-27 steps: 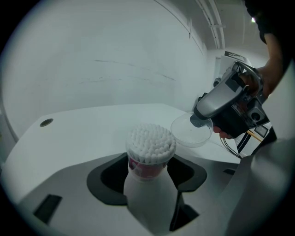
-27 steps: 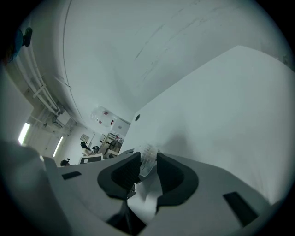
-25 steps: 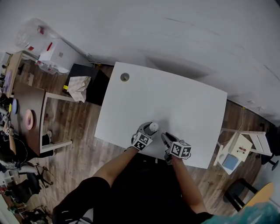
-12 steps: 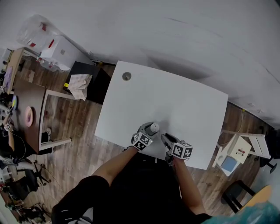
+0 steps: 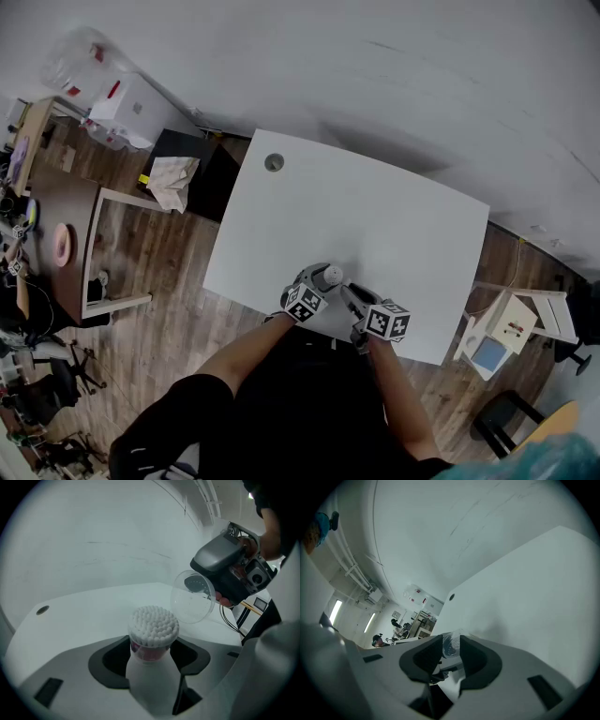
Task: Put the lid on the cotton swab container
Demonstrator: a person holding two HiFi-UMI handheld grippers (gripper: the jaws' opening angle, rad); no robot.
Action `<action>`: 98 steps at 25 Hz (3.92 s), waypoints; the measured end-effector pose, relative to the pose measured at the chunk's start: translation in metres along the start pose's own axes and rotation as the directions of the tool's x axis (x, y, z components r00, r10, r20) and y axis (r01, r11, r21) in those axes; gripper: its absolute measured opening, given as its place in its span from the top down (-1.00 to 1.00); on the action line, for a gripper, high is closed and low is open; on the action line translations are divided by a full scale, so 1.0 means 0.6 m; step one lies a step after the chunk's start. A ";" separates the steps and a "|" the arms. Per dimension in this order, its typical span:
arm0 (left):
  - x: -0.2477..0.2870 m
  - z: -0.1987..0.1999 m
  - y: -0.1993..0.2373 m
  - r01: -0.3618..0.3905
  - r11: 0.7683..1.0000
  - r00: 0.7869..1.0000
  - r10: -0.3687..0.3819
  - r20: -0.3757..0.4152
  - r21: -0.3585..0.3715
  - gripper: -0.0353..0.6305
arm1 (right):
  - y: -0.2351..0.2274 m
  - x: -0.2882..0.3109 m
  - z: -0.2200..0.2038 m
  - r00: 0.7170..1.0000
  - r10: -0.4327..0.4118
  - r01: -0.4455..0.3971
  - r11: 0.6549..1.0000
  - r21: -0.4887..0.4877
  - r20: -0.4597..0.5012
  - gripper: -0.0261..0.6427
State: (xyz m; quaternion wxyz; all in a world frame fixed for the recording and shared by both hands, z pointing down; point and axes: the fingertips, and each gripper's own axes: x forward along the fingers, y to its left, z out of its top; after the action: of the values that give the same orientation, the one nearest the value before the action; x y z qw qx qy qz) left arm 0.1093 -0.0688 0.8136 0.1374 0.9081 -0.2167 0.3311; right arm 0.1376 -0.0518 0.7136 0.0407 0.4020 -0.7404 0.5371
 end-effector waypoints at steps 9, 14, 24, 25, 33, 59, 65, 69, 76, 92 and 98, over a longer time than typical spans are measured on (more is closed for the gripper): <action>0.001 0.004 0.000 -0.008 1.000 1.000 0.008 0.025 0.000 0.08 | 0.014 0.021 0.011 1.000 0.010 -0.010 0.999 -0.041 0.002 0.56; 0.004 0.004 -0.003 0.001 1.000 0.999 -0.001 0.036 0.003 0.08 | 0.015 0.038 0.011 1.000 -0.010 0.007 0.994 -0.106 -0.024 0.57; 0.001 0.006 -0.014 0.041 0.997 0.999 -0.043 0.032 0.070 0.08 | 0.008 0.067 0.000 0.992 -0.094 0.076 0.976 -0.202 -0.080 0.57; 0.001 0.005 -0.014 0.040 0.997 0.999 -0.043 0.031 0.068 0.08 | 0.007 0.070 -0.002 0.991 -0.101 0.082 0.975 -0.206 -0.083 0.57; 0.000 0.004 -0.016 0.051 0.997 0.998 -0.053 0.034 0.063 0.08 | 0.009 0.090 -0.004 0.987 -0.130 0.104 0.967 -0.232 -0.097 0.57; -0.036 -0.012 -0.012 0.026 1.000 0.996 -0.025 0.080 -0.014 0.08 | 0.004 0.102 -0.001 0.985 -0.165 0.149 0.954 -0.259 -0.042 0.76; -0.089 -0.043 0.018 -0.023 0.998 0.995 0.029 0.092 -0.067 0.08 | 0.017 0.086 0.013 0.989 -0.146 0.144 0.960 -0.241 0.008 0.65; -0.126 -0.056 0.039 -0.019 0.994 0.991 0.033 0.126 -0.109 0.08 | 0.024 0.059 0.015 0.986 -0.154 0.162 0.971 -0.174 0.063 0.63; -0.237 -0.020 0.035 0.033 0.992 0.973 -0.004 0.229 -0.123 0.47 | 0.092 0.038 -0.003 0.961 -0.185 0.214 0.969 -0.128 0.203 0.63; -0.511 0.027 -0.055 0.330 0.933 0.853 -0.229 0.469 -0.144 0.85 | 0.392 -0.046 -0.124 0.856 -0.155 0.307 0.920 -0.243 0.494 0.63; -0.568 0.058 -0.072 0.262 0.952 0.855 -0.154 0.495 -0.157 0.85 | 0.451 -0.061 -0.156 0.843 -0.153 0.404 0.813 -0.419 0.516 0.69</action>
State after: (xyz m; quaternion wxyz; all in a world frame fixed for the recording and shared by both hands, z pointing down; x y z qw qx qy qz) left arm -0.0851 0.0584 0.5580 0.2138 0.9588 -0.1789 0.0542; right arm -0.0451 0.0730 0.5284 0.0504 0.5987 -0.7746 0.1976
